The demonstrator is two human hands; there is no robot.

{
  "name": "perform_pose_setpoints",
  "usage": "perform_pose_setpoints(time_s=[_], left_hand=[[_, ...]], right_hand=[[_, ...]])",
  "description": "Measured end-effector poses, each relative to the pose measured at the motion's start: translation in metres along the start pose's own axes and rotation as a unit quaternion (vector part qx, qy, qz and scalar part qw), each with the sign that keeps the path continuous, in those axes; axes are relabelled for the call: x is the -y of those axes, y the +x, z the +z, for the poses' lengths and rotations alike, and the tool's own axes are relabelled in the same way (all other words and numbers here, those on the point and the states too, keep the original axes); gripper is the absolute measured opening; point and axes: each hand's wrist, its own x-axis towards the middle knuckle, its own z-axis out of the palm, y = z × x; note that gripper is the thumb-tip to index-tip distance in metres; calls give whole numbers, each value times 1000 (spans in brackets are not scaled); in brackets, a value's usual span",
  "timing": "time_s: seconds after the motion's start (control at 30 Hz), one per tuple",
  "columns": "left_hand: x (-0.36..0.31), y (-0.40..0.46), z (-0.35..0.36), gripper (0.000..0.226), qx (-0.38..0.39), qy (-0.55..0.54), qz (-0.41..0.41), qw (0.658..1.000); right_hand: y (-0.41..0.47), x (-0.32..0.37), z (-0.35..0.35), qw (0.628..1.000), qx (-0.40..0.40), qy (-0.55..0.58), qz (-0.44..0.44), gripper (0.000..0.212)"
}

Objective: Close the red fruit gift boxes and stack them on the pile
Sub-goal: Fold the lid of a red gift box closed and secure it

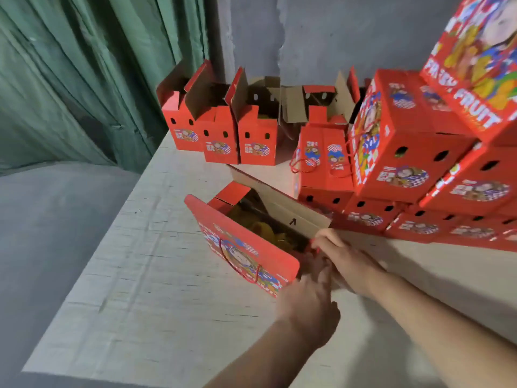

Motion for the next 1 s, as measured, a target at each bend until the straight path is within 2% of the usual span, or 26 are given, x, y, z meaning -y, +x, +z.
perform_pose_setpoints(time_s=[0.1, 0.17, 0.2, 0.27, 0.33, 0.4, 0.47, 0.5, 0.57, 0.63, 0.7, 0.73, 0.77, 0.8, 0.83, 0.9, 0.93, 1.0], left_hand=[[-73, 9, 4, 67, 100, 5, 139, 985], [-101, 15, 8, 60, 120, 37, 241, 962], [-108, 18, 13, 55, 113, 31, 253, 960], [-111, 25, 22, 49, 58, -16, 224, 973], [-99, 29, 25, 45, -23, -53, 194, 979], [-79, 35, 26, 43, -117, -27, 179, 976], [-62, 37, 28, 48, -181, -23, 100, 978], [-55, 36, 30, 55, -187, -42, 51, 980], [-49, 35, 38, 71, -133, -114, -13, 984], [-52, 33, 47, 77, -94, -193, -30, 976], [-62, 34, 52, 73, -131, -277, -76, 949], [-68, 36, 53, 66, -152, -333, -107, 924], [-73, 37, 56, 56, -165, -371, -129, 905], [-77, 40, 60, 49, -173, -375, -135, 901], [-81, 41, 61, 46, -180, -323, -133, 919], [-84, 41, 65, 41, -203, -144, -95, 964], [-85, 38, 67, 42, -211, -78, -58, 973], [-84, 32, 70, 72, -188, 7, 4, 982]], right_hand=[[-67, -85, -23, 997, 45, -54, -6, 80], [-102, -133, -30, 997, 55, -50, 16, 76], [-119, -154, -33, 997, 55, -29, 33, 73], [-145, -186, -38, 993, 57, 39, 100, 75], [-163, -209, -38, 988, 34, 58, 140, 91], [-178, -220, -34, 986, 21, 70, 152, 103], [-189, -222, -20, 978, -6, 113, 173, 95], [-194, -219, -11, 970, -9, 151, 188, 87], [-202, -205, -2, 927, 4, 301, 224, 74], [-206, -192, 2, 884, -36, 410, 220, 62], [-202, -183, 5, 819, -101, 509, 245, 34], [-198, -181, 7, 792, -140, 536, 255, 23], [-192, -175, 9, 781, -184, 537, 259, 23], [-187, -172, 13, 790, -218, 508, 265, 32], [-182, -169, 17, 804, -237, 474, 270, 45], [-176, -166, 22, 846, -256, 379, 273, 62], [-175, -165, 24, 874, -278, 304, 259, 58], [-176, -166, 27, 917, -318, 125, 204, 43]])
